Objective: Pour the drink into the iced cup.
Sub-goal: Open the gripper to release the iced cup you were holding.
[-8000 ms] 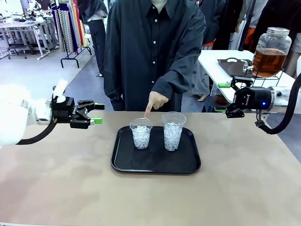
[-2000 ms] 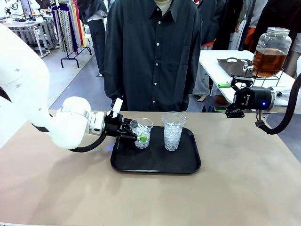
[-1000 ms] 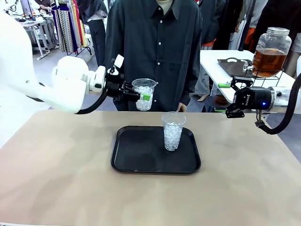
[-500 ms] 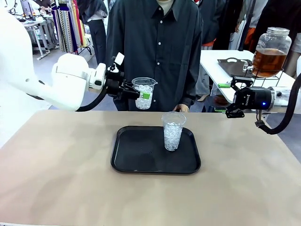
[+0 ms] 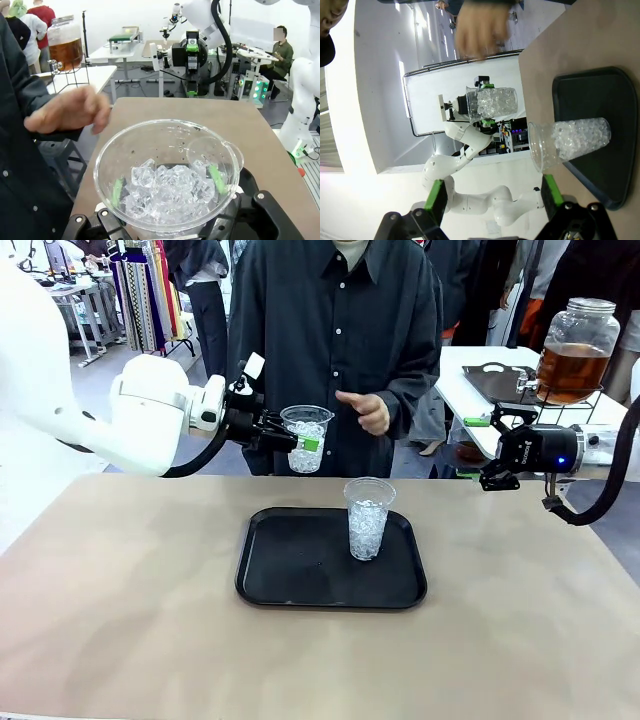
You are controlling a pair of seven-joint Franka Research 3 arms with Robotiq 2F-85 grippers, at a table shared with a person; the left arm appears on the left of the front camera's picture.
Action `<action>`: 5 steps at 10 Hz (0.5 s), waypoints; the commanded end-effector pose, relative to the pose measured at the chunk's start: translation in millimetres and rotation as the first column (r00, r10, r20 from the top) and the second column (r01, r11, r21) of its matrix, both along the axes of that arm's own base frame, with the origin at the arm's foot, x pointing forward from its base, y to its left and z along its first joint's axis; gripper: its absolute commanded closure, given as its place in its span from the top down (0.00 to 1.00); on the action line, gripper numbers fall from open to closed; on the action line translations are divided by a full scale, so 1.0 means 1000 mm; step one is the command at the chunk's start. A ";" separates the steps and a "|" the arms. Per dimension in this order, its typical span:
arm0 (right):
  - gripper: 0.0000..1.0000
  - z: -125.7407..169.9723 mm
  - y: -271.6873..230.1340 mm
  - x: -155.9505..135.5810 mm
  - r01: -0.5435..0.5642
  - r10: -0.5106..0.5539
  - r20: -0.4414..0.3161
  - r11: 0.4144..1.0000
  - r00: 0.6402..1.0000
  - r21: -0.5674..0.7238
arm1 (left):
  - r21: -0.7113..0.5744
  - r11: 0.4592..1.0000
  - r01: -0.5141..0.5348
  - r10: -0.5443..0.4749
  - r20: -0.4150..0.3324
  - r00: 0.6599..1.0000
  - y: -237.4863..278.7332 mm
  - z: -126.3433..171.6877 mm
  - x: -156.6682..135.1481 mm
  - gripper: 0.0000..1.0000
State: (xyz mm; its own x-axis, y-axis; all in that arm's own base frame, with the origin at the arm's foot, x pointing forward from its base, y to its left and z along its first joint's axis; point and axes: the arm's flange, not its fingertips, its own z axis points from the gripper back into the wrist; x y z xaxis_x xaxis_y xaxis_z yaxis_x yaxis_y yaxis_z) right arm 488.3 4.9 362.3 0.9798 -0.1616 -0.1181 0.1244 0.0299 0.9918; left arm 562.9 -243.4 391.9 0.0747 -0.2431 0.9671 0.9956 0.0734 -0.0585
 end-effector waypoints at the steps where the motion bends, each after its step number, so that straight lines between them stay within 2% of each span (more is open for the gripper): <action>1: 1.00 0.002 0.000 0.000 0.003 -0.003 0.003 1.000 1.000 -0.002 | -0.011 1.000 -0.001 0.002 0.021 1.000 -0.001 0.003 -0.003 0.80; 5: 1.00 0.002 0.000 0.000 0.003 -0.003 0.003 1.000 1.000 -0.002 | -0.011 1.000 -0.001 0.002 0.021 1.000 -0.001 0.003 -0.003 0.80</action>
